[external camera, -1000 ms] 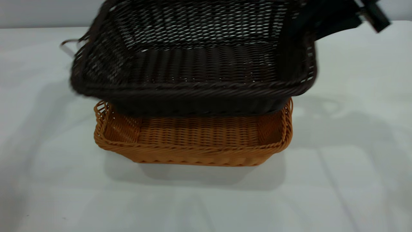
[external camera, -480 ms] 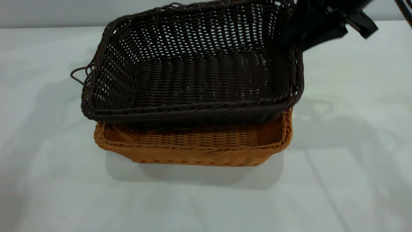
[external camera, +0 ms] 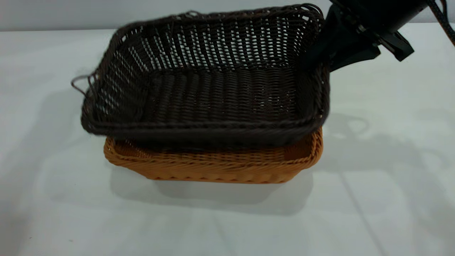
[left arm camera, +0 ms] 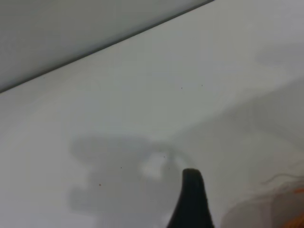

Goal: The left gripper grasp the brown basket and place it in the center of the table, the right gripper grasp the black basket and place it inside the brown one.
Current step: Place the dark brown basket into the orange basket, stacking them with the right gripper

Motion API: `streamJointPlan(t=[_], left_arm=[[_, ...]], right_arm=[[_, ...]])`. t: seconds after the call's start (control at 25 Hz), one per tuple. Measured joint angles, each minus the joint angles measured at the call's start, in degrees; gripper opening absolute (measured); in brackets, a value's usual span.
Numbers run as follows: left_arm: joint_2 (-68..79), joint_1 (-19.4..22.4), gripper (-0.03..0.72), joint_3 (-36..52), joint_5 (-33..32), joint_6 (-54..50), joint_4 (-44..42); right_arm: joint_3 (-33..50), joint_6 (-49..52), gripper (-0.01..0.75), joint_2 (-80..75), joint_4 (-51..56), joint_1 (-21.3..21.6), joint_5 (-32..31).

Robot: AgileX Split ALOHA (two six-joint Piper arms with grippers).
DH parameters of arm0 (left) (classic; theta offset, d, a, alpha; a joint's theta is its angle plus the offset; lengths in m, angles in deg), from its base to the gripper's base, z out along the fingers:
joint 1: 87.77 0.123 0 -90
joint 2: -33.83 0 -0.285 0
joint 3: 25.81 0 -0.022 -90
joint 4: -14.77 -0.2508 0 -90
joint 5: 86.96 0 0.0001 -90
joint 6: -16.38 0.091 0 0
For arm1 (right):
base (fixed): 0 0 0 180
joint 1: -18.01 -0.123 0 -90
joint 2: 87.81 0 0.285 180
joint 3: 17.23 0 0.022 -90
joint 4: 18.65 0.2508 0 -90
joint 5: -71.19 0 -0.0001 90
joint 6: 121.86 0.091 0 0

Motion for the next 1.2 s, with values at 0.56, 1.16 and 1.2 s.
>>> streamJointPlan(t=[0.56,1.16,1.2], left_arm=[[0.0,0.0,0.54,0.0,0.11,0.05,0.0],[-2.01,-0.05,0.54,0.0,0.17,0.3,0.0],[-3.16,-0.05,0.54,0.0,0.01,0.3,-0.05]], right_arm=[[0.45,-0.53,0.105,-6.31,3.57,0.0,1.11],[-1.7,-7.72,0.619,-2.88,-1.11,3.23,4.72],[-2.33,-7.64,0.626,-1.23,-2.09,4.25,4.72]])
